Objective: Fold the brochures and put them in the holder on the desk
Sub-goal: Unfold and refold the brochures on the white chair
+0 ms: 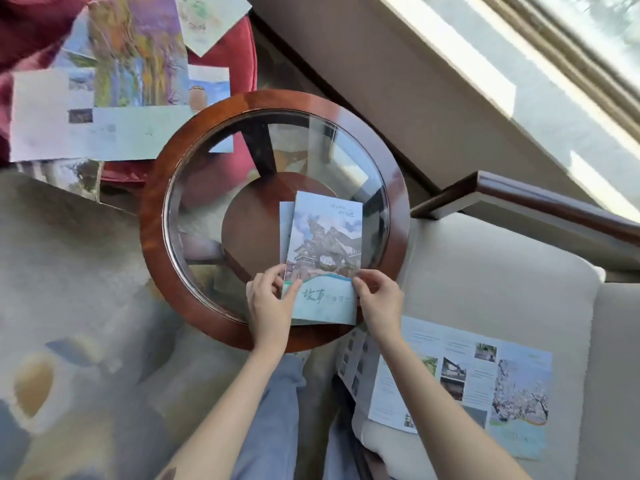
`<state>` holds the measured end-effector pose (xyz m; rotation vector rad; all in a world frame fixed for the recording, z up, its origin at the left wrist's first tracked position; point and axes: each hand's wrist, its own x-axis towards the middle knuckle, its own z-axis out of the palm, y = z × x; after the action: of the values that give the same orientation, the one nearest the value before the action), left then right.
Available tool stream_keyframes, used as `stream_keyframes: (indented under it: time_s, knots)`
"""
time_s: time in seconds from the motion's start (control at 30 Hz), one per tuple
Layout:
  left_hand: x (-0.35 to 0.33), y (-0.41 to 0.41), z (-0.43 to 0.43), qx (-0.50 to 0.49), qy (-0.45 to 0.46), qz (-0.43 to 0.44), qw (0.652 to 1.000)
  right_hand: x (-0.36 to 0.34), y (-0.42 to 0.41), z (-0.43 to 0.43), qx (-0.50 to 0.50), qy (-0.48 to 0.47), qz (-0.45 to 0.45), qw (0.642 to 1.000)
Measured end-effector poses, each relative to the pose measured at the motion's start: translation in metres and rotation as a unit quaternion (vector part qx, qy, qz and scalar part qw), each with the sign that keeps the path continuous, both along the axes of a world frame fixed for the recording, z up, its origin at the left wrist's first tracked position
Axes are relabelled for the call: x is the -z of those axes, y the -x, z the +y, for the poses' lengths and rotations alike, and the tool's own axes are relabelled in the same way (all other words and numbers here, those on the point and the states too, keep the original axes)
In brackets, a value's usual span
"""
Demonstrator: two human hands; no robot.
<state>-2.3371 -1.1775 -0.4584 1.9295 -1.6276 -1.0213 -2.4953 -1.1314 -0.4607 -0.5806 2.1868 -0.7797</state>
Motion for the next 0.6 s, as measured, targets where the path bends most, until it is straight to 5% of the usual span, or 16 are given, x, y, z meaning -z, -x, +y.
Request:
stream_keyframes:
  time_s: [0.6]
  knots:
    - [0.023, -0.023, 0.014, 0.019, -0.051, -0.099, 0.994, 0.011, -0.025, 0.002, -0.038, -0.041, 0.086, 0.995]
